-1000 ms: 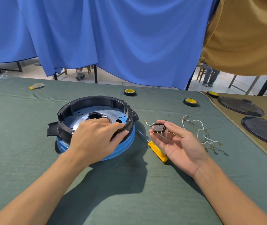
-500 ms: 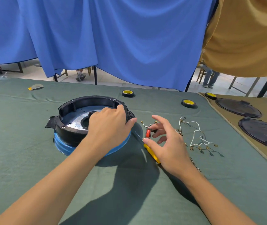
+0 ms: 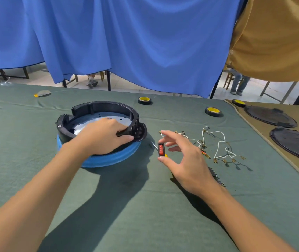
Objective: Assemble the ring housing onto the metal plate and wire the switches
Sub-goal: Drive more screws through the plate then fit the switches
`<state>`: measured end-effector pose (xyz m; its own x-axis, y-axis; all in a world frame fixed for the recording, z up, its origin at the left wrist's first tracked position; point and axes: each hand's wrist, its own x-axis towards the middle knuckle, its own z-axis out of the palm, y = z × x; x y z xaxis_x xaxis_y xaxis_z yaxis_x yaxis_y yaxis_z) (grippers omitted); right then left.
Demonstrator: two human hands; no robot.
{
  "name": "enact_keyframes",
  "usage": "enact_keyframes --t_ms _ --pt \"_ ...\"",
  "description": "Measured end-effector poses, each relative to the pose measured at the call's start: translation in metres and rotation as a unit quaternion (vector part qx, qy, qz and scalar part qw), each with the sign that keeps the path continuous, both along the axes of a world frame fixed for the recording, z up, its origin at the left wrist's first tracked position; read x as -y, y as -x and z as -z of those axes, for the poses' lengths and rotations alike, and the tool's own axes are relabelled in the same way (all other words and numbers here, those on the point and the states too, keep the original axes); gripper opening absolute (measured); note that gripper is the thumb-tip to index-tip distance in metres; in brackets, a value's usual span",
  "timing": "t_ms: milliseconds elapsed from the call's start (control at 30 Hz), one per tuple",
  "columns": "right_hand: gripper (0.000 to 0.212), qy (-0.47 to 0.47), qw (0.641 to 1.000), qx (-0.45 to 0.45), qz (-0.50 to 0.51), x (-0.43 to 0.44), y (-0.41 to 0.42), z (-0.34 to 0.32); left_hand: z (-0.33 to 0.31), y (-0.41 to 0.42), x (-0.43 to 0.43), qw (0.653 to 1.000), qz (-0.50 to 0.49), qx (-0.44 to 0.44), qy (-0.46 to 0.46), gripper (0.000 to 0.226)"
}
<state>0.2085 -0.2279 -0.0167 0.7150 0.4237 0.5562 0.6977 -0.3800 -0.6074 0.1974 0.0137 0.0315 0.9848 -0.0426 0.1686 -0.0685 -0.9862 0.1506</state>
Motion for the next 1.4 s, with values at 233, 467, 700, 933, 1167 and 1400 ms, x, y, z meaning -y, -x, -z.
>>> enact_keyframes --t_ms 233,467,700,933,1167,1400 --pt "0.063 -0.086 0.996 -0.022 -0.03 -0.006 0.006 -0.003 -0.012 0.004 -0.016 0.996 -0.022 -0.084 0.02 0.052" --pt "0.071 -0.113 0.992 -0.052 -0.036 -0.005 0.009 -0.005 0.0 -0.027 0.027 0.992 -0.11 0.058 0.003 0.043" --pt "0.069 -0.131 0.989 -0.058 -0.044 -0.005 0.007 -0.002 0.002 -0.023 0.023 0.996 -0.078 0.041 -0.015 0.023" --pt "0.064 -0.132 0.987 -0.067 -0.056 -0.009 0.008 0.0 -0.025 0.006 -0.002 0.997 -0.006 -0.079 -0.019 0.021" --pt "0.068 -0.12 0.991 -0.03 -0.056 -0.013 0.015 -0.001 -0.022 0.004 0.002 0.997 -0.048 -0.046 0.031 0.033" --pt "0.069 -0.093 0.994 0.016 -0.058 -0.014 0.017 -0.001 -0.006 0.004 0.0 0.993 0.0 -0.028 0.114 0.035"
